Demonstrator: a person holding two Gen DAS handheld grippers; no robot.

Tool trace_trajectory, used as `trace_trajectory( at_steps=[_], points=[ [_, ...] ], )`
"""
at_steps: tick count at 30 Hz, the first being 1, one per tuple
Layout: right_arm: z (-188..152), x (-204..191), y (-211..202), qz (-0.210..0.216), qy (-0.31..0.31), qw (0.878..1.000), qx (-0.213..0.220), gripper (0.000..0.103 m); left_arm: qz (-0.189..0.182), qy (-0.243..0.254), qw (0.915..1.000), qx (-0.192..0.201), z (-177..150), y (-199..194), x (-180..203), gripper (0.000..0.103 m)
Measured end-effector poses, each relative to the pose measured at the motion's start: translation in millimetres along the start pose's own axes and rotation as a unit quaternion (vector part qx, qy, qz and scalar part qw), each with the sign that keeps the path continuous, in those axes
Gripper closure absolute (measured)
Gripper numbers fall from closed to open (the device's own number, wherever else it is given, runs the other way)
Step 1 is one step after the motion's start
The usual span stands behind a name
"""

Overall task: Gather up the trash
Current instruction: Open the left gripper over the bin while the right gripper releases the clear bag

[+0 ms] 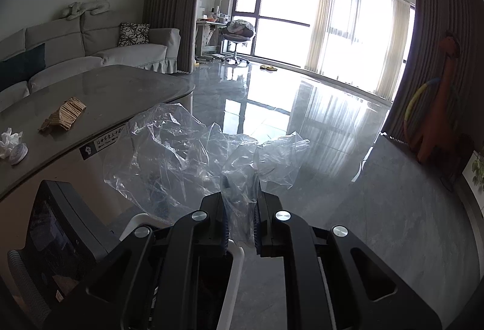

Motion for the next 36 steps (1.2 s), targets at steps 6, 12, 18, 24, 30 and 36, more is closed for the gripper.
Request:
trace_trajectory(
  at_steps=[6,12,18,24,30,36],
  points=[
    [1.1,-1.9,-0.7,0.006,-0.002,1.000,0.001,0.090,0.020,0.001,0.9996,0.017,0.7,-10.3,-3.6,0.007],
    [-0.8,-1.8,4.5,0.017,0.002,1.000,-0.008,0.090,0.063,-0.024,0.9948,0.076,7.2,-57.2,-38.4,0.007],
    [-6.5,-12.0,14.2,0.044,0.008,0.998,-0.035,0.089,0.070,-0.083,0.9876,0.113,14.2,-100.3,-78.5,0.007],
    [-27.6,-41.4,26.1,0.062,-0.034,0.995,-0.077,0.089,0.068,-0.134,0.9809,0.124,14.2,-117.6,-108.5,0.007],
    [-60.9,-64.8,45.2,0.062,-0.094,0.985,-0.133,0.089,0.074,-0.146,0.9776,0.133,13.0,-128.6,-116.9,0.007],
    [-85.2,-75.0,61.0,0.049,-0.126,0.974,-0.183,0.086,0.081,-0.137,0.9762,0.147,12.1,-142.6,-113.2,0.007]
  ],
)
Point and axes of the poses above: each gripper's, at about its wrist camera, not at the fingertips, and y roughly the way its jaws point, x to its right, z to its top, the point moved 5 cm from there along y, roughly the way its jaws point, and after that the axes turned 9 degrees about -z, right-handed, at the moved point
